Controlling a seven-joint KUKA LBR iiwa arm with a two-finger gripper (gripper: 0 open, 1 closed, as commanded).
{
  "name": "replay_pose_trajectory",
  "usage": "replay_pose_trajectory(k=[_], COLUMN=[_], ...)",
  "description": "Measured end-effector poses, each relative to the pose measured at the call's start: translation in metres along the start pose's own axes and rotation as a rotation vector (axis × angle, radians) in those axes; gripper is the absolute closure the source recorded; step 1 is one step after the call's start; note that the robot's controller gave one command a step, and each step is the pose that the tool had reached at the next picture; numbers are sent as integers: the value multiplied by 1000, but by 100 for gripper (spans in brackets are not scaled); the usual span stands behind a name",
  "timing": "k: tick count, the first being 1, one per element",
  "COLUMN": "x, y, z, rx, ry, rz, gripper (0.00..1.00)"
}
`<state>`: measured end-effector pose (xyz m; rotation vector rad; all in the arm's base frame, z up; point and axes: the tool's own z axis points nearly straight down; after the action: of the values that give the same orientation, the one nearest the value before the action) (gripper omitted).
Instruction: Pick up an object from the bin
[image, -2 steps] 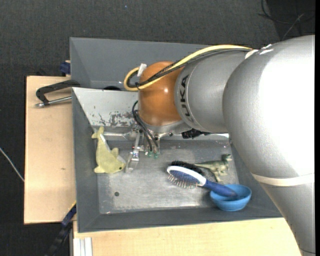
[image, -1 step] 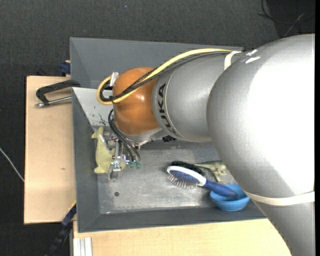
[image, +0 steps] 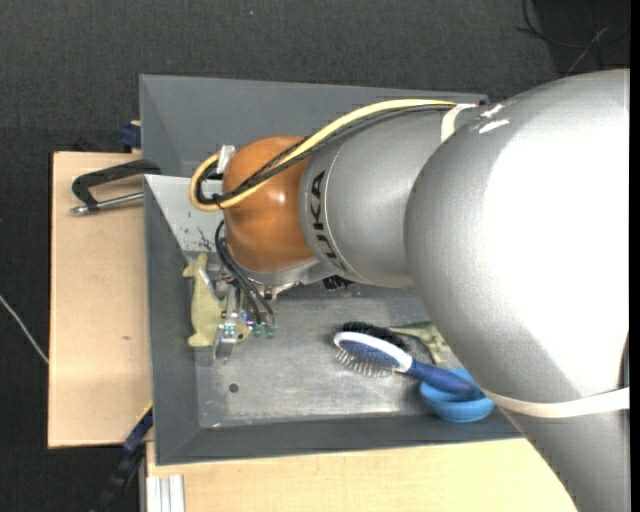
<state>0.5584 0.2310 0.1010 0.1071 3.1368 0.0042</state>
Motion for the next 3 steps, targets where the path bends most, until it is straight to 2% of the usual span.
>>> replay_pose_trajectory(k=[1,2,3], x=[-4,-5,-7], y=[-3,-3,-2], z=[28,27,24], rx=[0,0,-3], ry=[3,0,-2], rz=[282,281,281], gripper=[0,0,100])
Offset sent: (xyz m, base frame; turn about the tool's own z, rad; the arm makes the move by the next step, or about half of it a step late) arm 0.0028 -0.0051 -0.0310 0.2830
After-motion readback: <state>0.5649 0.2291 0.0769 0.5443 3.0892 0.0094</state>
